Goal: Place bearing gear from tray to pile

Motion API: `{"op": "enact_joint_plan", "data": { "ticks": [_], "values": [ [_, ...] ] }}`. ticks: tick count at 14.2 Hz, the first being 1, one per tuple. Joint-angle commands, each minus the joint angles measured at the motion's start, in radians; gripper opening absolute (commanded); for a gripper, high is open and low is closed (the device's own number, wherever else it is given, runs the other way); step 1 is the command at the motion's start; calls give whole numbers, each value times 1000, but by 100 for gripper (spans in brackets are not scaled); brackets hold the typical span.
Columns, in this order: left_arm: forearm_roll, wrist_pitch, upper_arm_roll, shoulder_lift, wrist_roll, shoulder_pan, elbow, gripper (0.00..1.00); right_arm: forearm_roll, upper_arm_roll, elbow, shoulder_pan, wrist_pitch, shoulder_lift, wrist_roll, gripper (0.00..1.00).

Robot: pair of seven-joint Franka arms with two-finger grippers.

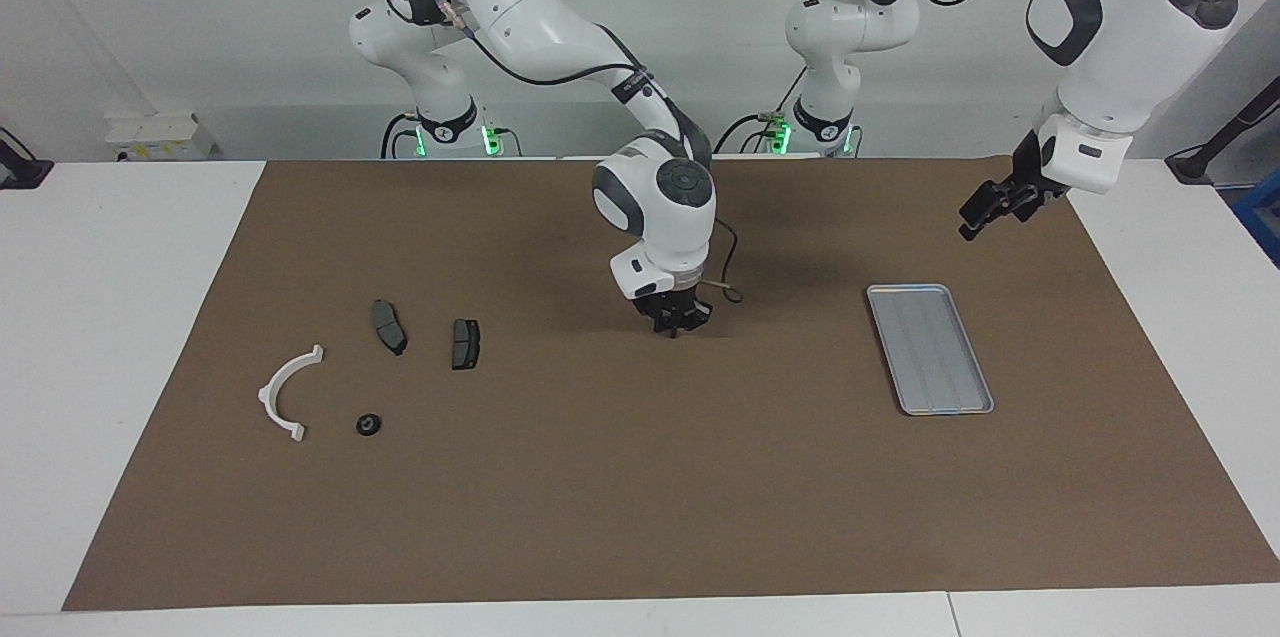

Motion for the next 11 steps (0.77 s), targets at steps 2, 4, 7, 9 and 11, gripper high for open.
{"op": "enact_joint_plan", "data": {
  "ticks": [2, 4, 7, 9, 11],
  "values": [
    [-12, -18, -2, -41, 14, 3, 0, 100, 19, 7, -30, -19, -9, -8, -21, 0],
    [-9, -56, -5, -54, 15, 3, 35, 100, 22, 7, 7, -22, -58, -8, -33, 0],
    [-3, -188, -7, -45, 17, 5, 148, 100, 27, 9, 152, -108, -250, -10, -181, 0],
    [-7, -179, -10, -55, 6, 3, 124, 100, 57, 7, 208, -210, -322, -31, -394, 0],
    [-7, -191, -10, -65, 6, 5, 112, 100, 53, 4, 208, -321, -316, -36, -662, 0]
  ]
}}
